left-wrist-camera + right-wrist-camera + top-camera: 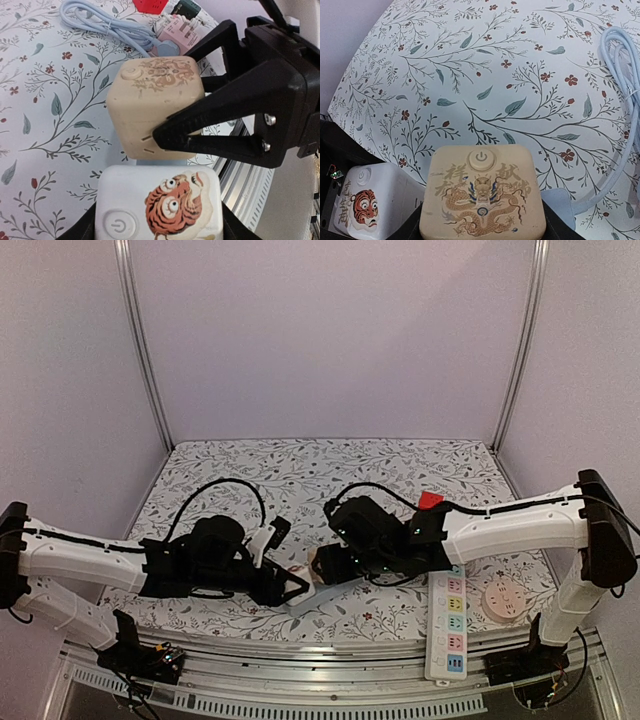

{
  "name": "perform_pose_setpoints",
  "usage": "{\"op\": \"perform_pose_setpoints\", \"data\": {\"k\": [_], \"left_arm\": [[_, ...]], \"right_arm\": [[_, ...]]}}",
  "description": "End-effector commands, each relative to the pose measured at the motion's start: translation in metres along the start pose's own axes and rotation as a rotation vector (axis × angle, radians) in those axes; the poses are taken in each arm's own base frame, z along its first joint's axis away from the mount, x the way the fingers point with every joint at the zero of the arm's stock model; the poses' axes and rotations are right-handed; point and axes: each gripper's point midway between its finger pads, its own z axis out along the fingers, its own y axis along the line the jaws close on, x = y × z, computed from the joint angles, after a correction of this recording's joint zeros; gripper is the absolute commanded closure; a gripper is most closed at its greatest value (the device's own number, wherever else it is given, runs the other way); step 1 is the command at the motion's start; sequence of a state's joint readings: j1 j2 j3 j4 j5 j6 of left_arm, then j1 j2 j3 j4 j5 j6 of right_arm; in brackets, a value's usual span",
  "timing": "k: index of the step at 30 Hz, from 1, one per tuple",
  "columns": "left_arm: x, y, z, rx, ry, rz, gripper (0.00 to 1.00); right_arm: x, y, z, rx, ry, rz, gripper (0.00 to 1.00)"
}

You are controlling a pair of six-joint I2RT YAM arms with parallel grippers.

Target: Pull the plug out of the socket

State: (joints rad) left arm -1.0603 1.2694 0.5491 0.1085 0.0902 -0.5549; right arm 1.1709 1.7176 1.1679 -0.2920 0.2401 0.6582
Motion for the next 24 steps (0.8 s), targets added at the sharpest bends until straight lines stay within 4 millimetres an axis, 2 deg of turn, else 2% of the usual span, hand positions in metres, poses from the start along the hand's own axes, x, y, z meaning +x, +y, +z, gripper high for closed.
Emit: {"op": "perform_pose_setpoints", "data": {"k": [1, 7, 14, 19, 24], "left_arm": [[0.051, 0.049, -0.011, -0.172, 0.163, -0.073, 1.0], [0.048, 0.06, -0.016, -0.177, 0.161, -0.165, 1.0], [0.044, 0.065, -0.016, -0.163, 0.186, -0.226, 1.0], [0.045, 0.064, -0.013, -0.151, 0.203, -0.223, 1.0], [0.044, 0.056, -0.011, -0.112, 0.204, -0.2, 1.0]], "right_arm": [[-0.02, -0.063, -0.009, 0.231, -0.05, 0.024, 1.0], [-0.018, -0.063, -0.017, 0.208, -0.074, -0.002, 1.0], [-0.011, -0.037, -0.038, 0.189, -0.115, -0.129, 1.0], [-0.006, -0.04, -0.042, 0.213, -0.102, -0.12, 1.0], [-0.01, -0.041, -0.043, 0.233, -0.105, -0.106, 1.0]]}}
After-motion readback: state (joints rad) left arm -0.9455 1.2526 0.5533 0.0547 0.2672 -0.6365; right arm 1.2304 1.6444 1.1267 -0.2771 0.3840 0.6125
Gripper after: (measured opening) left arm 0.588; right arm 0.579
